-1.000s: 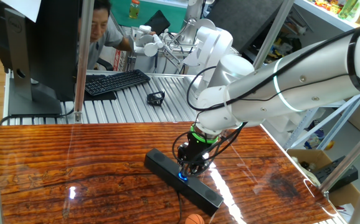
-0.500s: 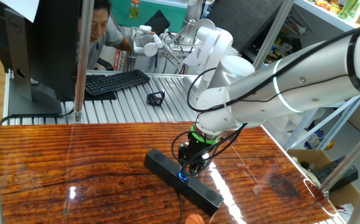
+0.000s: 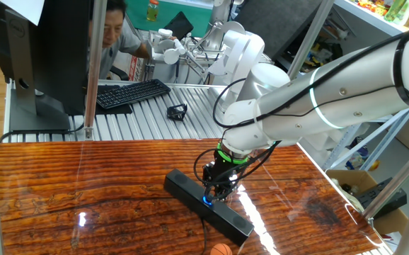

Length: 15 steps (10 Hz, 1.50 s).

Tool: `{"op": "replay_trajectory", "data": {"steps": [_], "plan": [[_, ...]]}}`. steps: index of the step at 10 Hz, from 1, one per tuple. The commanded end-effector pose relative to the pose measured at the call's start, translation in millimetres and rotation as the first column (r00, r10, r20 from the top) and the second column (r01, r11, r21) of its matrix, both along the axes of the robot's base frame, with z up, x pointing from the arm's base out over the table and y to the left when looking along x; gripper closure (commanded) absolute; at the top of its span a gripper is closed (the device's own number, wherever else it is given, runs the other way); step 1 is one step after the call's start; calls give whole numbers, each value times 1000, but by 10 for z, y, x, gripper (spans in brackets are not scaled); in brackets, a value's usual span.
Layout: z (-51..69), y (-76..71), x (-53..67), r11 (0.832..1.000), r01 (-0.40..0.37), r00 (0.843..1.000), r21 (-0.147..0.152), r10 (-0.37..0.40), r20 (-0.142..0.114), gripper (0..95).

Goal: Turn the knob to increase the volume of the speaker

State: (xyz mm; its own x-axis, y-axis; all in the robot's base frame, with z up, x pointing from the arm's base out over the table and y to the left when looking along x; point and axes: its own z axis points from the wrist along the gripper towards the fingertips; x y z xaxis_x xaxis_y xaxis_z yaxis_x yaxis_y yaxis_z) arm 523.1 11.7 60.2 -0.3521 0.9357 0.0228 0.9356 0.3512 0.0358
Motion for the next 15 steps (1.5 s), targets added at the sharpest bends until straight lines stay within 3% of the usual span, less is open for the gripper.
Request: {"op": "replay_trajectory", "data": {"steps": [1, 7, 15], "plan": [[-7, -4, 3, 1000, 20, 1000, 4, -20, 0, 950], [-8, -5, 3, 995, 99, 995, 25, -99, 3, 950], [-7, -5, 8, 986, 167, 986, 24, -167, 9, 950]]}}
